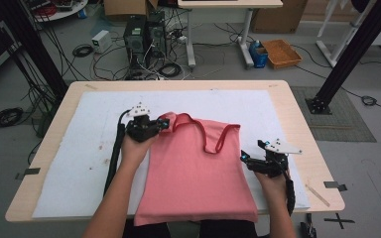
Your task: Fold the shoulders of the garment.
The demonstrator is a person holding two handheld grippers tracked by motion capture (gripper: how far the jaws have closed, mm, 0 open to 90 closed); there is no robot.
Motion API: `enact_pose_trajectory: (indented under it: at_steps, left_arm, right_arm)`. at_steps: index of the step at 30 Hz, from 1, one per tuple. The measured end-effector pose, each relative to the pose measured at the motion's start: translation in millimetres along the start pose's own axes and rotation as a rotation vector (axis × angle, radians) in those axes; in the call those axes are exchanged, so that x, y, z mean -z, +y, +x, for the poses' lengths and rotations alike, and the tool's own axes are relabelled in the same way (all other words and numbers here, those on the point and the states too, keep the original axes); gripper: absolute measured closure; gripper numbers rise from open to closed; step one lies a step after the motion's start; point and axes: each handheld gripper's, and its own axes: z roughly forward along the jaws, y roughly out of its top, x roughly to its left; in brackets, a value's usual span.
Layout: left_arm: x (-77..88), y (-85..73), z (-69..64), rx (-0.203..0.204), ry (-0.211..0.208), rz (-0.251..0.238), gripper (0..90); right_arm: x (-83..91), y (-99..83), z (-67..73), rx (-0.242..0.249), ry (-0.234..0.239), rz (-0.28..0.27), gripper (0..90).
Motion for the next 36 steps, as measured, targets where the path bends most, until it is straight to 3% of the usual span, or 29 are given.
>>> enact_pose_trajectory:
  at_steps: [3, 5, 8, 11, 14, 18, 23, 28, 32, 36]
  left_arm:
    - [13.8, -14.5, -16.6, -0.021, -0.022, -0.014, 84.5]
    - [23.8, -17.8, -22.3, -0.034, -0.009, -0.012, 70.4]
    - [31.9, -12.6, -22.4, -0.026, 0.018, -0.015, 54.6]
    - [22.9, -4.0, -22.0, -0.038, 0.019, 0.014, 52.8]
    - [3.8, 0.7, -18.9, -0.045, 0.009, 0.066, 52.8]
    - [-20.5, -1.0, -8.6, -0.020, -0.001, 0.129, 53.3]
    - [-30.4, -12.7, -1.3, 0.000, -0.024, 0.216, 60.3]
    - [-28.9, -17.3, -3.8, -0.021, -0.061, 0.210, 79.6]
    - [-23.7, -15.6, -4.7, -0.018, -0.087, 0.172, 82.5]
    - [-9.8, -13.4, -9.9, -0.016, -0.114, 0.101, 82.5]
  right_arm:
    - [0.2, 0.0, 0.1, -0.003, 0.000, 0.001, 21.3]
    - [0.2, -0.1, 0.1, 0.001, 0.001, 0.000, 21.4]
    - [0.1, -0.2, 0.2, 0.004, 0.002, -0.005, 21.4]
    - [0.3, -0.2, 0.3, -0.002, -0.001, -0.004, 21.3]
    - [0.8, -0.4, 0.1, -0.001, -0.002, -0.007, 21.4]
    - [0.6, -0.4, 0.4, 0.000, -0.003, -0.007, 21.4]
    - [0.5, -0.4, 0.6, 0.005, -0.004, -0.009, 21.4]
    - [0.2, -0.1, 0.9, 0.006, -0.005, -0.001, 21.4]
    - [-0.1, 0.0, 1.1, 0.011, -0.004, 0.000, 21.4]
    - [-0.2, -0.1, 1.0, 0.011, -0.002, 0.000, 21.4]
